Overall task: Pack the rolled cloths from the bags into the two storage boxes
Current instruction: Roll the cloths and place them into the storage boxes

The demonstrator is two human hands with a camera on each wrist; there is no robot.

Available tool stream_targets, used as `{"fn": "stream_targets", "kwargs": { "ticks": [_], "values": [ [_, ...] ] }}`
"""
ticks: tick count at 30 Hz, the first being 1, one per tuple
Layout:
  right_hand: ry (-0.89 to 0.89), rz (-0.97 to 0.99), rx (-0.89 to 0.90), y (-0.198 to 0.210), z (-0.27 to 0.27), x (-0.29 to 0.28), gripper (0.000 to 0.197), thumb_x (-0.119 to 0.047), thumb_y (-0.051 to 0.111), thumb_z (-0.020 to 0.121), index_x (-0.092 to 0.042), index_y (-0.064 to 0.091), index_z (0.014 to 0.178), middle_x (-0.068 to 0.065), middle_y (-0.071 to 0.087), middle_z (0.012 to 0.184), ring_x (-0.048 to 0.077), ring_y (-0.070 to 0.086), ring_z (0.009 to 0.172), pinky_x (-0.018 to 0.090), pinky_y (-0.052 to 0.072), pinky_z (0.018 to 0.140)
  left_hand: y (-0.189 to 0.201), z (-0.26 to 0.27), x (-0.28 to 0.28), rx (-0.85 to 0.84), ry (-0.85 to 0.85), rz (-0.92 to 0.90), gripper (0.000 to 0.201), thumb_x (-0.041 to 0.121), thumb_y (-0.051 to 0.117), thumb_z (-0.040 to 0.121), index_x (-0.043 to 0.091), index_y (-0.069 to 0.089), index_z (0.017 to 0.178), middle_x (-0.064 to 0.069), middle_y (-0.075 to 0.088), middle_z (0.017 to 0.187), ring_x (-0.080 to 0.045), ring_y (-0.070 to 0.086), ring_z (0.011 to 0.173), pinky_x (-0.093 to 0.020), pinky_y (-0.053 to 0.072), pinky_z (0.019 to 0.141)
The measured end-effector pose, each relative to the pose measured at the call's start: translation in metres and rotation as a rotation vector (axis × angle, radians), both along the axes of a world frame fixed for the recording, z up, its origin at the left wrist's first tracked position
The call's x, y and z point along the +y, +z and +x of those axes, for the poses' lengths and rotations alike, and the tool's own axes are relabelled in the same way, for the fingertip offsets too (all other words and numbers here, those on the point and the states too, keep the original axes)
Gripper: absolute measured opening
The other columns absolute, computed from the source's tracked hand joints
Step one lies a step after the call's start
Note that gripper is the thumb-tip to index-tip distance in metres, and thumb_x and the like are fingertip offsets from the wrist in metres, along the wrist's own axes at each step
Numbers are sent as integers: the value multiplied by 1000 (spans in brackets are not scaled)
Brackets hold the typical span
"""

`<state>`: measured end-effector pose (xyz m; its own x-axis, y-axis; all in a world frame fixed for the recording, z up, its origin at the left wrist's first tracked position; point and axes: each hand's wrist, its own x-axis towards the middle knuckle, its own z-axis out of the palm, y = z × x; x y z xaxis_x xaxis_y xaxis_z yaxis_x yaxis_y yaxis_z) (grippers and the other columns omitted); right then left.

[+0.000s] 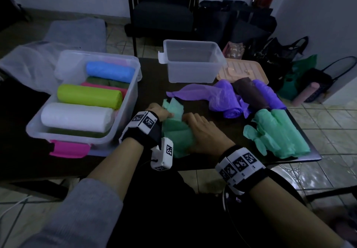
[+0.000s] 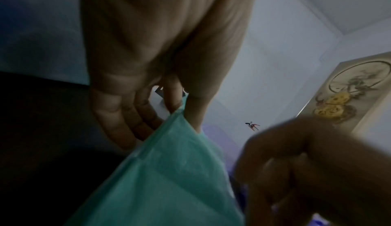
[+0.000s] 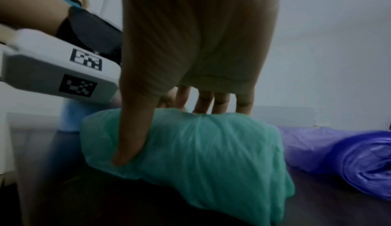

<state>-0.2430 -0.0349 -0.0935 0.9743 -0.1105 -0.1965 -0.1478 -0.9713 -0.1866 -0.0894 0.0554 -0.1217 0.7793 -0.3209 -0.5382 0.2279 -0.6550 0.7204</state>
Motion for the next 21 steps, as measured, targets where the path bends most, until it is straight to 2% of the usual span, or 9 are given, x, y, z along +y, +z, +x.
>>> {"fn": "stream_targets", "kwargs": {
  "ticks": [4,6,7,9,13,15,17,19,21],
  "values": [
    [87,-88,74,-3,0,-2,76,-48,74,68,-23,39,131,3,40,123,23,40,115,36,35,89,9,2,-9,-24,89,-240,45,23,72,71,1,63,109,-17,65,114,-31,64,102,-45,52,92],
    [58,-19,107,-5,1,-1,75,-48,77,66,-20,43,127,4,42,120,24,42,113,37,36,91,21,-2,-10,-64,123,-306,27,24,67,78,8,64,99,-14,67,109,-29,64,99,-45,52,92],
    [37,33,123,-7,1,0,73,-45,78,65,-19,43,124,5,45,119,24,45,112,36,38,91,26,-3,-10,-103,120,-308,24,27,66,82,10,64,99,-10,67,107,-27,63,99,-43,51,92],
    [19,94,155,-10,0,3,71,-39,79,66,-16,43,122,7,50,120,26,51,111,34,41,90,34,-5,-11,-152,128,-304,24,29,62,87,11,63,103,-5,64,103,-22,60,96,-38,51,90],
    [81,55,193,-10,-1,8,70,-37,77,69,-18,47,129,8,51,121,27,52,114,37,43,94,45,-4,-11,-114,179,-370,24,14,61,89,5,59,110,-14,64,113,-29,63,102,-44,52,90],
    [92,63,182,-7,0,8,70,-32,76,69,-20,45,132,7,52,123,28,52,115,41,43,95,53,-2,-12,-154,209,-385,24,9,60,88,5,60,111,-15,64,111,-29,63,101,-43,52,91],
    [98,46,169,-5,0,7,69,-29,73,72,-21,44,133,7,53,125,28,51,117,43,42,96,60,2,-15,-206,215,-412,17,5,55,88,13,61,102,-13,64,108,-28,62,100,-42,52,90],
    [103,11,176,-6,-1,9,66,-29,70,75,-22,43,135,7,52,125,27,49,118,42,41,96,62,6,-16,-187,194,-452,22,0,51,88,21,54,86,-14,63,110,-30,62,100,-42,52,90],
    [102,-22,197,-10,-2,11,62,-31,67,78,-23,42,134,6,50,123,27,48,118,40,37,95,60,9,-15,-123,168,-458,20,-1,51,81,18,55,78,-15,63,102,-31,61,93,-39,52,88]
  ]
}}
